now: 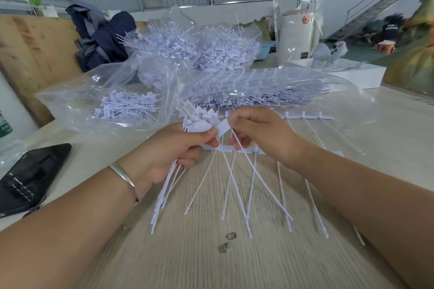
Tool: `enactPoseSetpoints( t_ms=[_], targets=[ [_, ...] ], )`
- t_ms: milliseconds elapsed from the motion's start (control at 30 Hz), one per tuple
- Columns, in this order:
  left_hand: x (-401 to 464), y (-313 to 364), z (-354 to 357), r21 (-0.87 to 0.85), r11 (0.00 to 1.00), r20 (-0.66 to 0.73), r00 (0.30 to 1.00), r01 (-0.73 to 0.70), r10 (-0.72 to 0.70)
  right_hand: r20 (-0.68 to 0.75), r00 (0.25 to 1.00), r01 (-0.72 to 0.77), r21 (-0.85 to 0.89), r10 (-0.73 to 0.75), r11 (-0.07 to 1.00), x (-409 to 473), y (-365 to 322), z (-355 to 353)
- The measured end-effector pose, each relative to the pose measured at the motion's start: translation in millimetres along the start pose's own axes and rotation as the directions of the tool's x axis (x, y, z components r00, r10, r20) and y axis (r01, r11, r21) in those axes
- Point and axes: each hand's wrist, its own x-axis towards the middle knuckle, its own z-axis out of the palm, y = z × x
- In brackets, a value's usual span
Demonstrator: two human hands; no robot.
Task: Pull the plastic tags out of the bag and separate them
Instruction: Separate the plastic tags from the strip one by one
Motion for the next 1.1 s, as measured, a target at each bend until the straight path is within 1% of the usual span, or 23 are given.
enactPoseSetpoints(
  t_ms=[67, 167, 300, 400, 467, 533, 600, 667, 700, 867, 1000, 1100],
  targets=[
    [0.8, -2.4, 0.1, -0.003, 1.000, 0.019, 1.000, -0.006, 0.006, 0.064, 0.997, 0.026, 0.066, -0.030, 0.998, -1.3, -3.0, 4.9],
    [1.6, -5.1, 0.2, -0.011, 1.000, 0.015, 1.000, 0.001, -0.001, 0.095, 0.994, 0.042, 0.104, -0.052, 0.994, -2.2, -5.5, 10.2],
    [1.1, -4.1, 3.3, -0.053, 0.999, 0.027, 1.000, 0.011, -0.010, 0.072, 0.997, 0.002, 0.152, -0.013, 0.988, -1.5, -5.4, 5.0],
    [1.0, 0.2, 6.3, -0.113, 0.993, 0.007, 0.999, 0.047, -0.046, 0.000, 0.999, -0.032, 0.188, 0.033, 0.982, 0.9, -3.0, 0.5],
    [1.1, 2.6, 7.2, -0.138, 0.987, 0.005, 0.997, 0.081, -0.081, -0.078, 0.996, -0.022, 0.141, 0.034, 0.990, 2.8, 0.0, 0.6],
    [0.6, 3.8, 8.4, -0.120, 0.988, 0.015, 0.995, 0.098, -0.097, -0.127, 0.992, 0.014, 0.060, -0.006, 0.998, 3.5, 0.9, 3.8],
    [0.1, 3.6, 10.2, -0.069, 0.992, 0.022, 0.994, 0.104, -0.103, -0.130, 0.987, 0.087, -0.087, -0.098, 0.992, 3.5, 0.4, 8.6],
    [0.4, 3.6, 11.3, -0.050, 0.994, -0.002, 0.995, 0.101, -0.101, -0.122, 0.976, 0.142, -0.259, -0.178, 0.955, 4.7, 1.3, 11.2],
    [0.5, 3.3, 11.6, -0.056, 0.993, -0.017, 0.995, 0.100, -0.101, -0.117, 0.973, 0.155, -0.311, -0.200, 0.937, 5.3, 1.6, 11.3],
    [0.2, 1.0, 17.0, -0.036, 0.994, -0.058, 0.992, 0.108, -0.110, -0.082, 0.976, 0.155, -0.376, -0.200, 0.913, 7.1, 3.2, 10.3],
    [0.0, 2.0, 16.9, -0.101, 0.985, -0.031, 0.989, 0.140, -0.144, -0.048, 0.980, 0.153, -0.436, -0.193, 0.887, 6.7, 3.8, 9.0],
    [1.2, 2.3, 16.9, -0.200, 0.971, -0.036, 0.989, 0.131, -0.141, -0.022, 0.962, 0.221, -0.516, -0.271, 0.827, 5.0, 2.5, 9.2]
  ],
)
